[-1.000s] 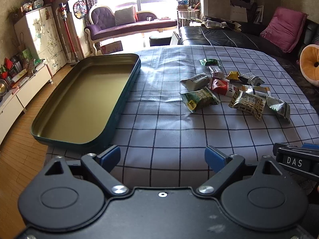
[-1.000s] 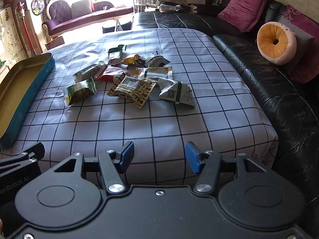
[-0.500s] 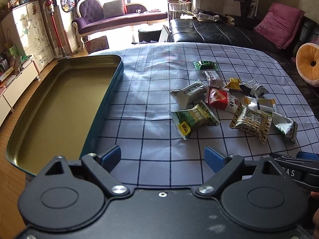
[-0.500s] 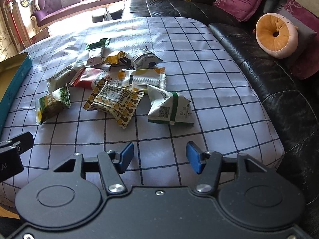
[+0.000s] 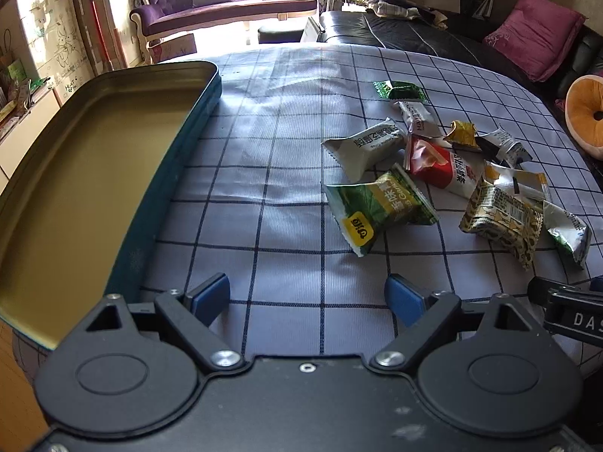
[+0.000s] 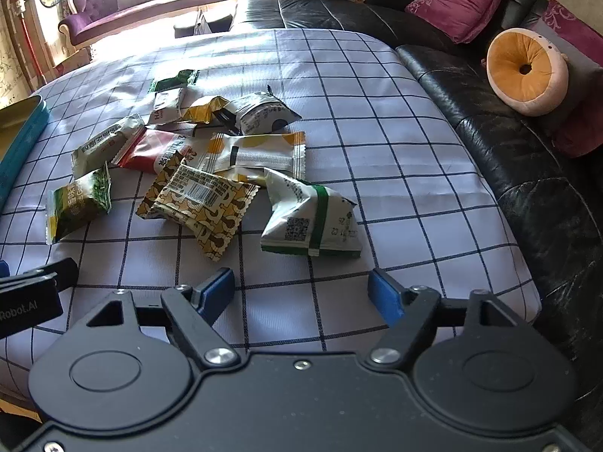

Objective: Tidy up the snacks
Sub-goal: 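Move both tools toward the snack pile, left toward the green-yellow bag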

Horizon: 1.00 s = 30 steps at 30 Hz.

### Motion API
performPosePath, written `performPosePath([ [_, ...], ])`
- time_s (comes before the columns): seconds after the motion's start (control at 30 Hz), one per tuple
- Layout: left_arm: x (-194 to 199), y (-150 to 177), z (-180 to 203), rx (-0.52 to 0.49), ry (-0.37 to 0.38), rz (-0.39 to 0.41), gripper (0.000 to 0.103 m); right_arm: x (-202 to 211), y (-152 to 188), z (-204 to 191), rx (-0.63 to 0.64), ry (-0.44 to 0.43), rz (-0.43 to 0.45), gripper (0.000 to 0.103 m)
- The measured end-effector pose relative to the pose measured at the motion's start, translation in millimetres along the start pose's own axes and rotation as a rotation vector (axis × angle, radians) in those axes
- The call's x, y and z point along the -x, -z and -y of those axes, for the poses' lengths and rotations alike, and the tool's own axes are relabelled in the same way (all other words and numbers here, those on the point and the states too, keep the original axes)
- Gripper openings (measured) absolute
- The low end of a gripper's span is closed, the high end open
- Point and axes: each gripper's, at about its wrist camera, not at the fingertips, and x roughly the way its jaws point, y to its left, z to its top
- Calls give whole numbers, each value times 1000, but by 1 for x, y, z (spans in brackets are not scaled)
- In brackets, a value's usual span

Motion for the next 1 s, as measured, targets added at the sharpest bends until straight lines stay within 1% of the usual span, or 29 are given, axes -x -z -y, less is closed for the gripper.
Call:
performPosePath([
  [0.07,-1,0,0,4,0,8,96,-1,-1,3,-2,-14,-4,85],
  [0.2,-6,-2,4,7,-5,16,99,-4,-2,11,-29,-55,-12,85],
  [0.27,-10,-5,5,19,-8,10,102,-4,-2,11,-26,-60,-10,86],
  [0.33,-14,-7,6,24,-11,10,103,-3,0,11,-24,-56,-4,86],
  [0.37,-15,-8,6,27,-11,8,103,-3,1,11,-28,-62,0,88],
  [0.5,-19,-10,8,29,-14,-1,103,-3,3,12,-54,-74,19,91],
  [0.63,-22,-13,8,30,-18,-17,103,-3,1,10,-43,-63,8,91],
  [0.73,-22,-12,9,26,-26,-14,103,-4,0,11,-47,-67,0,91],
  [0.8,-22,-11,9,26,-29,-9,103,-4,-2,12,-49,-76,-10,91],
  [0.87,-21,-10,9,26,-28,-9,103,-5,-3,15,-41,-99,-21,93],
  [1.0,-21,-11,10,30,-31,-14,103,-4,-1,17,-37,-113,-6,95],
])
